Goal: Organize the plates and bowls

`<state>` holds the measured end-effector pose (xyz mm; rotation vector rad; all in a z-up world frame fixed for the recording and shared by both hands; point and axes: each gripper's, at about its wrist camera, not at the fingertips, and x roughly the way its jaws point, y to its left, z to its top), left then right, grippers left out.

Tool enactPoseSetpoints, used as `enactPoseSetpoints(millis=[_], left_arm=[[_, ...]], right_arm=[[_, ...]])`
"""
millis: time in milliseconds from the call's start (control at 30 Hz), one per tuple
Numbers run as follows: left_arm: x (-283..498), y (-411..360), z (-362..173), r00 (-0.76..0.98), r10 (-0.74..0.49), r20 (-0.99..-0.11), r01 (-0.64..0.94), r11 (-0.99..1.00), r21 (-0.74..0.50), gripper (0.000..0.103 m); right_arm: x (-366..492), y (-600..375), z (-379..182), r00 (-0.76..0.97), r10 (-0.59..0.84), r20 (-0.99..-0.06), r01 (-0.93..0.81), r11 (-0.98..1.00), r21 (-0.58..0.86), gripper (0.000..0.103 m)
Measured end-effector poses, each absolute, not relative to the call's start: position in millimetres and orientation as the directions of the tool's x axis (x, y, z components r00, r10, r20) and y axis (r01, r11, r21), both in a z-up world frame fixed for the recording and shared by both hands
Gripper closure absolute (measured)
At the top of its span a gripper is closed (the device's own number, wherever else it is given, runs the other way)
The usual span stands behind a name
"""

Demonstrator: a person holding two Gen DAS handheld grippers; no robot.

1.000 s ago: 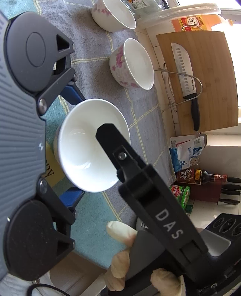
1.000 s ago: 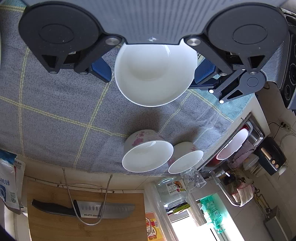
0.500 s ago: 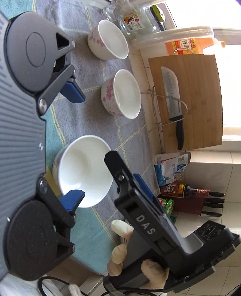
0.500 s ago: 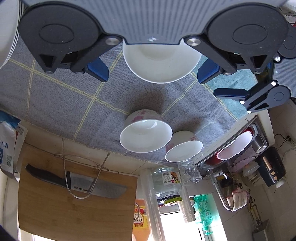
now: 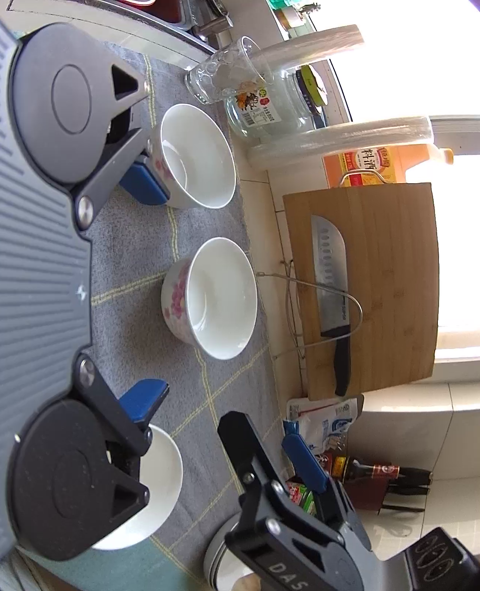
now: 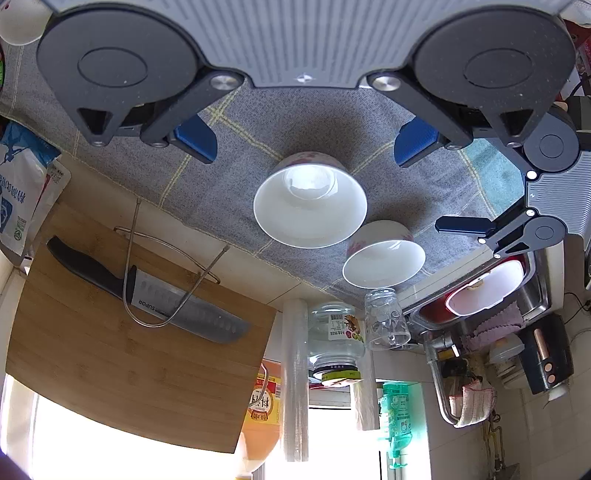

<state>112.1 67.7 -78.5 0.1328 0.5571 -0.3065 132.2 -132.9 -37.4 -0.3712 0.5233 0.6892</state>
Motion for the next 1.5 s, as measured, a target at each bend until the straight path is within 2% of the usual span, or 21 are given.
enactPoseSetpoints(millis=[433,833,900,1200,1500], left_arm=[[153,54,-100,0.792,-0.249,-0.557,0.332,0.942,0.05,0.003],[174,47,-104,0.777,-0.26,-0.574,0.337,0.941,0.03,0.007],[176,46,-103,0.776,-0.262,-0.574,0.337,0.941,0.026,0.01],[181,43,-102,0.768,-0.274,-0.579,0.351,0.936,0.023,0.015],[183,43,-102,0.763,-0.283,-0.582,0.363,0.932,0.023,0.016]], right_arm=[[180,-109,-47,0.589,0.531,-0.609,-0.736,0.664,-0.133,0.0],[220,-99,-58,0.501,0.565,-0.656,-0.784,0.617,-0.067,0.001],[226,-98,-59,0.489,0.571,-0.659,-0.786,0.616,-0.05,0.001],[248,-91,-64,0.439,0.588,-0.679,-0.796,0.605,0.01,0.015],[257,-89,-66,0.417,0.602,-0.681,-0.798,0.601,0.042,0.019]])
